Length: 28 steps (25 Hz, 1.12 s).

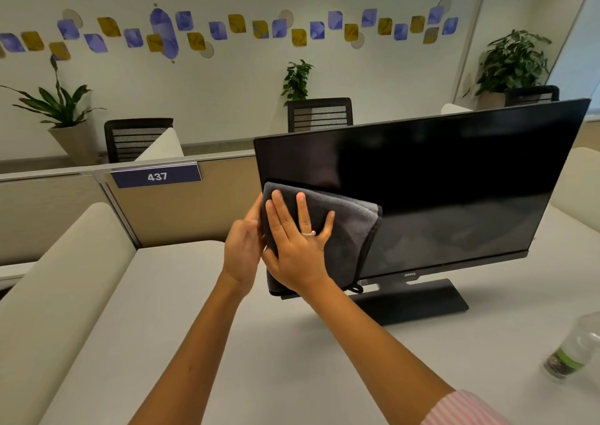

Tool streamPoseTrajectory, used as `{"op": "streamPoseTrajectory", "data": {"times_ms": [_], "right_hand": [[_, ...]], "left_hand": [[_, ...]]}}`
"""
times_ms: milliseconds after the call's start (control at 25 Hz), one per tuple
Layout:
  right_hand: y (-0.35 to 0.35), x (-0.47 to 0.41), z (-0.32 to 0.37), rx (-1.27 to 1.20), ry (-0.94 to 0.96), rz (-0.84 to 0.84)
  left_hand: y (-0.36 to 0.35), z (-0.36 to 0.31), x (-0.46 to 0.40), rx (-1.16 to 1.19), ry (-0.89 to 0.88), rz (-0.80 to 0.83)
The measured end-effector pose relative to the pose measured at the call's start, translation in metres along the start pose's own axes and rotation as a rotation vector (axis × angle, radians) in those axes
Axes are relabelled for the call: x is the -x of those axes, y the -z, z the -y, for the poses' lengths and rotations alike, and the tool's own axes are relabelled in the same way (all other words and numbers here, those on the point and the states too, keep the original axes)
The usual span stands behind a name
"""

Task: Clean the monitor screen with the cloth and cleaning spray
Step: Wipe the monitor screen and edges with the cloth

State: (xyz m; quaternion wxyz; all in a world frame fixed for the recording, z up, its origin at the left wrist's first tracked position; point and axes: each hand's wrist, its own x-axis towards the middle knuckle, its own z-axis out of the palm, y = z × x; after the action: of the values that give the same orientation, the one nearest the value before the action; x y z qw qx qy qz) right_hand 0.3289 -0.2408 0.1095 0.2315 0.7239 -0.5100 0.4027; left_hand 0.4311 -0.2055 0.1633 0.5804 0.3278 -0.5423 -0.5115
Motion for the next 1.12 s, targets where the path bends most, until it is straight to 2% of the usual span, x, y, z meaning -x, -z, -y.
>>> {"op": "streamPoseTrajectory", "data": {"times_ms": [280, 440, 600, 960, 1120], "right_hand": [[-0.025, 0.090, -0.005, 0.118, -0.015, 0.271], [-0.028, 0.108, -0.007, 0.139, -0.028, 0.317], [-0.024, 0.089, -0.003, 0.126, -0.052, 0.266], [0.012, -0.021, 0.004, 0.027, -0.087, -0.003], [0.027, -0.043, -0.018, 0.039, -0.138, -0.073]], "left_hand": [[0.006, 0.032, 0.011, -0.014, 0.146, 0.008], [0.002, 0.040, 0.016, -0.047, 0.166, -0.005], [0.003, 0.045, 0.019, -0.044, 0.152, -0.063], [0.008, 0.045, 0.017, -0.061, 0.127, -0.123], [0.010, 0.047, 0.016, 0.021, 0.177, -0.061]]}}
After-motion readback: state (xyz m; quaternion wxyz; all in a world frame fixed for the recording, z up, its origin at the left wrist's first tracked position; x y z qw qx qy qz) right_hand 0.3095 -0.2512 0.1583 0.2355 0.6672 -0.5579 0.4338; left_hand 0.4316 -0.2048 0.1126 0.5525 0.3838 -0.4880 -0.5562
